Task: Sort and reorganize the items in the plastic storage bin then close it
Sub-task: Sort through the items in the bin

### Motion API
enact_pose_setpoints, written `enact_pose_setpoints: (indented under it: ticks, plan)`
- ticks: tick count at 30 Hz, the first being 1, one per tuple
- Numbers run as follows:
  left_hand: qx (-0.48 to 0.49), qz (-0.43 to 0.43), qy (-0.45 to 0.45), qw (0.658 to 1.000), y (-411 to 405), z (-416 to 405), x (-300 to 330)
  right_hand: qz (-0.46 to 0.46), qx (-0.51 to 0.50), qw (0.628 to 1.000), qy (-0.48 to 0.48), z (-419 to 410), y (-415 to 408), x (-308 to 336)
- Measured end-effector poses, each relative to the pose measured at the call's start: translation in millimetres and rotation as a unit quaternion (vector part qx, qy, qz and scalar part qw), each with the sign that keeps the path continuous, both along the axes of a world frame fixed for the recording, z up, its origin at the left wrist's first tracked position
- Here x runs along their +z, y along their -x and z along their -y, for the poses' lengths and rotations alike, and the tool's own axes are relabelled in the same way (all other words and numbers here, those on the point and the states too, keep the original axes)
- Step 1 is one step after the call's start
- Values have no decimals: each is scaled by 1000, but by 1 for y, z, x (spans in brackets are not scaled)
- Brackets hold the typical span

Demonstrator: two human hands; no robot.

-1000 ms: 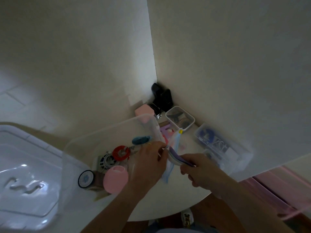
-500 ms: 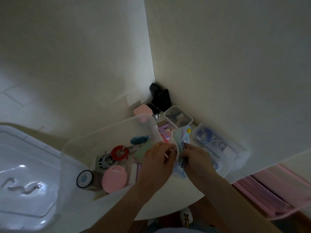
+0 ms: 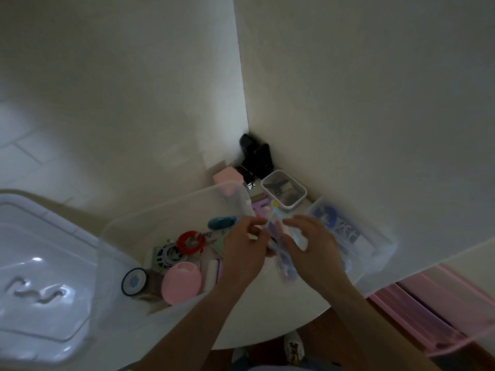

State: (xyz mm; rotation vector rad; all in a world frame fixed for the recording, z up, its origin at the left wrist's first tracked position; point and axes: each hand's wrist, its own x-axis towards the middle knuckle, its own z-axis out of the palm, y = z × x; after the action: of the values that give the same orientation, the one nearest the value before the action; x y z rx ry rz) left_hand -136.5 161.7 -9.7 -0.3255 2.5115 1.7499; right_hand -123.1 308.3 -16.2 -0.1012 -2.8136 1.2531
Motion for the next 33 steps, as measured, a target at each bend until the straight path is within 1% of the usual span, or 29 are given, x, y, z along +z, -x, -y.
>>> enact_pose_setpoints:
  ticks: [1, 2, 4, 7, 9, 11, 14, 16, 18, 20, 22, 23, 24, 28, 30, 33]
  plan:
    - [11, 2, -26, 1000, -1, -1, 1, 9, 6, 999, -31, -1, -3, 5]
    - [23, 0, -40, 999, 0, -1, 1, 43, 36, 997, -50, -2, -6, 11]
    - [40, 9, -60, 997, 1, -4, 0, 77, 95, 991, -60, -2, -6, 11]
    - [39, 43, -139, 989, 2, -8, 0, 70, 61, 995, -33, -8, -3, 10]
    - [31, 48, -152, 987, 4, -8, -1, 39, 64, 997, -32, -13, -2, 10]
    - [23, 41, -142, 989, 6, -5, -3, 13, 66, 997, -34, -21, -2, 11]
    - [64, 11, -71, 995, 10, 7, -6, -51, 76, 996, -12, -40, -1, 15]
    - [80, 6, -39, 996, 15, 18, -8, -61, 96, 993, 13, -52, 0, 23]
    - [52, 8, -48, 997, 20, 26, -12, -42, 122, 990, 65, -62, 0, 28]
    - [3, -14, -70, 997, 23, 30, -11, -34, 124, 987, 93, -69, 4, 30]
    - [-15, -56, -71, 996, 23, 32, -8, -57, 111, 991, 56, -76, 10, 27]
    - [-15, -66, -72, 995, 22, 33, -6, -69, 102, 992, 31, -79, 12, 26]
    - [-18, -67, -75, 995, 21, 34, -6, -71, 93, 993, 26, -83, 14, 26]
    - [-54, -86, -92, 991, 15, 34, -3, -70, 78, 992, 64, -92, 19, 27]
    - [-41, -84, -100, 991, 12, 34, -3, -58, 85, 992, 75, -91, 22, 26]
    - [-29, -101, -71, 992, 8, 33, -4, -17, 93, 993, 68, -91, 24, 24]
